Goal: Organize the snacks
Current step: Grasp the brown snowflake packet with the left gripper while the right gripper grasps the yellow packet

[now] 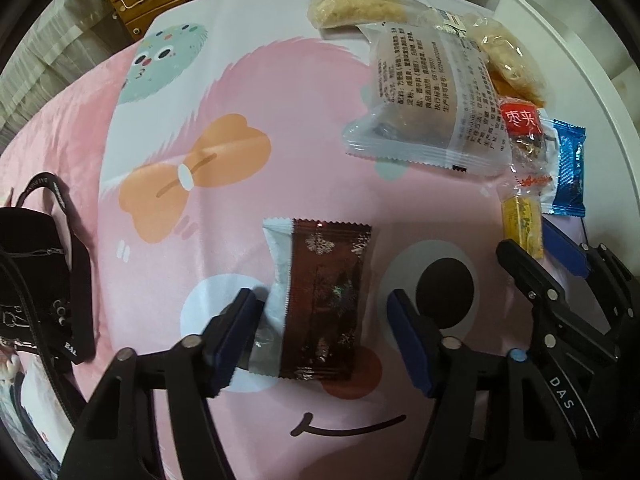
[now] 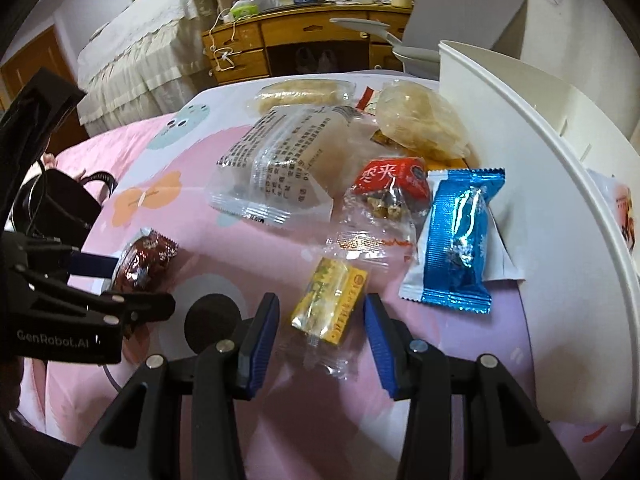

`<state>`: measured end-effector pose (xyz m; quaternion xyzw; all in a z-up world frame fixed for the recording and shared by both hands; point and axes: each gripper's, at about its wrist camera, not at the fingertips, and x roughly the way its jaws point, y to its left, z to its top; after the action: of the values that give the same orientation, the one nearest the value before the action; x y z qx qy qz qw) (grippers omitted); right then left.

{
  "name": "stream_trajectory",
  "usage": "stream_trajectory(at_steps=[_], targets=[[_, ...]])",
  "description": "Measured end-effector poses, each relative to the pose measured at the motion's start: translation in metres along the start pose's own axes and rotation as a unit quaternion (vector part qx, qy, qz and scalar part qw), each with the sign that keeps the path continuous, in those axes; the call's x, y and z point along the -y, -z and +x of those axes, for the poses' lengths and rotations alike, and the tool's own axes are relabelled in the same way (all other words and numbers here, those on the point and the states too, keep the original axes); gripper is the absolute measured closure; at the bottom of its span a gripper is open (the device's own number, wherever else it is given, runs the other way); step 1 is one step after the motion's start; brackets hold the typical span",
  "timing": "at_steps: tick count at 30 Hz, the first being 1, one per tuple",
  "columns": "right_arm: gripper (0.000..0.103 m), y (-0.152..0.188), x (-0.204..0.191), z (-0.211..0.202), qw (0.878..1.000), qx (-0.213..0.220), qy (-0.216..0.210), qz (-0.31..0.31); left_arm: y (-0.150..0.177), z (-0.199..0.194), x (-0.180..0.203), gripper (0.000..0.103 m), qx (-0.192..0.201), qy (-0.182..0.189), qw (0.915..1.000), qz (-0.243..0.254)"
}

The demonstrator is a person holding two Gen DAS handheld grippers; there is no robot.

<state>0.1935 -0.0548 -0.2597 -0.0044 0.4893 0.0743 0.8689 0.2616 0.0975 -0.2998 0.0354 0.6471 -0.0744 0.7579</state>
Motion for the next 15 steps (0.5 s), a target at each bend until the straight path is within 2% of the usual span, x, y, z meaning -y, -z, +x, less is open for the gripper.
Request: stream_trajectory(at_steps=[2,7,12,15], targets=[[0.064,0.0,-0.001,0.0,1.0,-0.002,0.0,-0.002,-0.002,-0.003,0.001,0.055,0.004,-0.004,1.0,0.0],[0.071,0.0,0.0,-0.003,1.0,-0.003,0.004,-0.008,-0.006,-0.009,0.009,0.065,0.012,-0.005,0.9999,0.008],[0.074,0.001,-0.001,-0.006,1.0,-0.006,0.007,-0.013,0.004,-0.012,0.006,0.067,0.015,-0.011,0.9998,0.005],[0.074,0.002,-0.002,-0.008,1.0,-0.01,0.008,-0.015,0.011,-0.015,0.005,0.067,0.011,0.002,0.9999,0.006]])
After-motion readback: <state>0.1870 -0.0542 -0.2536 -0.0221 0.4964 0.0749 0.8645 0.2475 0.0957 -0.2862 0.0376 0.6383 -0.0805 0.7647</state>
